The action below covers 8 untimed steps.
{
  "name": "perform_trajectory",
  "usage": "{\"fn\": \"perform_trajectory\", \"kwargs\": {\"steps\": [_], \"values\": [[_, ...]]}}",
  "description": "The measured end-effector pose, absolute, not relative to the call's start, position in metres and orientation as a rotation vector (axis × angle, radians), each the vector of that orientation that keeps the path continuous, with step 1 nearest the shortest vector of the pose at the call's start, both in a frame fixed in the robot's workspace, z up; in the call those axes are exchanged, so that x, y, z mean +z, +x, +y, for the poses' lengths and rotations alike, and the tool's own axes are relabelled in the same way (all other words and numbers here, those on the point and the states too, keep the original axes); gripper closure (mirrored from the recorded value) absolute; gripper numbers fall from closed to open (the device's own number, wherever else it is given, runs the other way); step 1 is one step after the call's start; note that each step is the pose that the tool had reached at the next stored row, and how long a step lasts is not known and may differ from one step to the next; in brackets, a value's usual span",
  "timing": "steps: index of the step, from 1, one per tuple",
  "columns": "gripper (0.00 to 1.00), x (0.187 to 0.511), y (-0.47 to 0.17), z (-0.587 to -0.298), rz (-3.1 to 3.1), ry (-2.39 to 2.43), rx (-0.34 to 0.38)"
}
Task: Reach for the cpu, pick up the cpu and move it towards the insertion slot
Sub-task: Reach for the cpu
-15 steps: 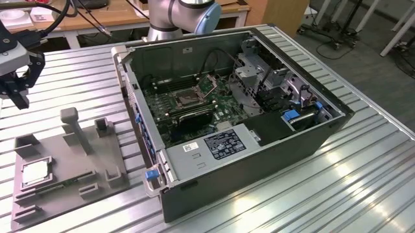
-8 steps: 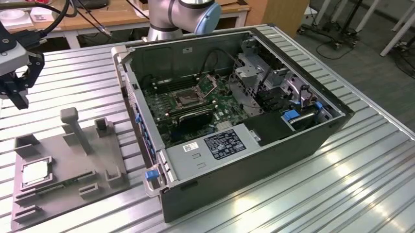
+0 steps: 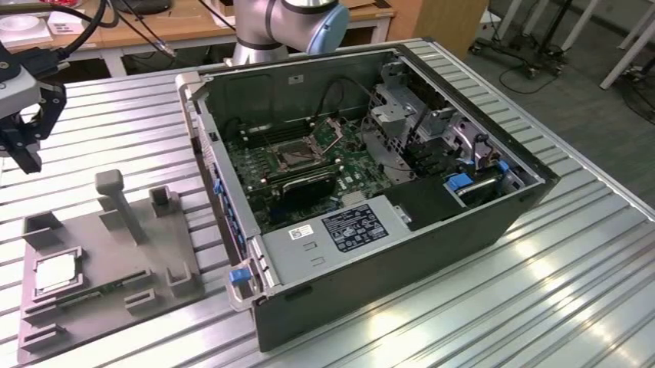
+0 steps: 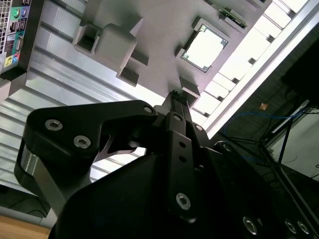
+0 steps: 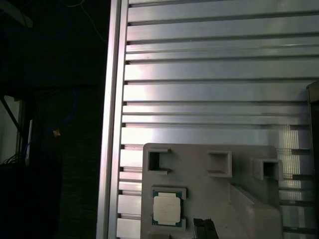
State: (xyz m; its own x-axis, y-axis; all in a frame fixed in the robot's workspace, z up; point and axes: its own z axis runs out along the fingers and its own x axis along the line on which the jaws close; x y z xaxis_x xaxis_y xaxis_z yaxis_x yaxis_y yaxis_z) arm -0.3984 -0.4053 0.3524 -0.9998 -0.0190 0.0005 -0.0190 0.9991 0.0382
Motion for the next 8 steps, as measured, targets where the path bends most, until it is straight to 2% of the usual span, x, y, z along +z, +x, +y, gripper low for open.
{"fn": "perform_trajectory", "kwargs": {"steps": [8], "values": [[0.89,0.3524,-0.4021,-0.4053,-3.14,0.03,-0.06]]}}
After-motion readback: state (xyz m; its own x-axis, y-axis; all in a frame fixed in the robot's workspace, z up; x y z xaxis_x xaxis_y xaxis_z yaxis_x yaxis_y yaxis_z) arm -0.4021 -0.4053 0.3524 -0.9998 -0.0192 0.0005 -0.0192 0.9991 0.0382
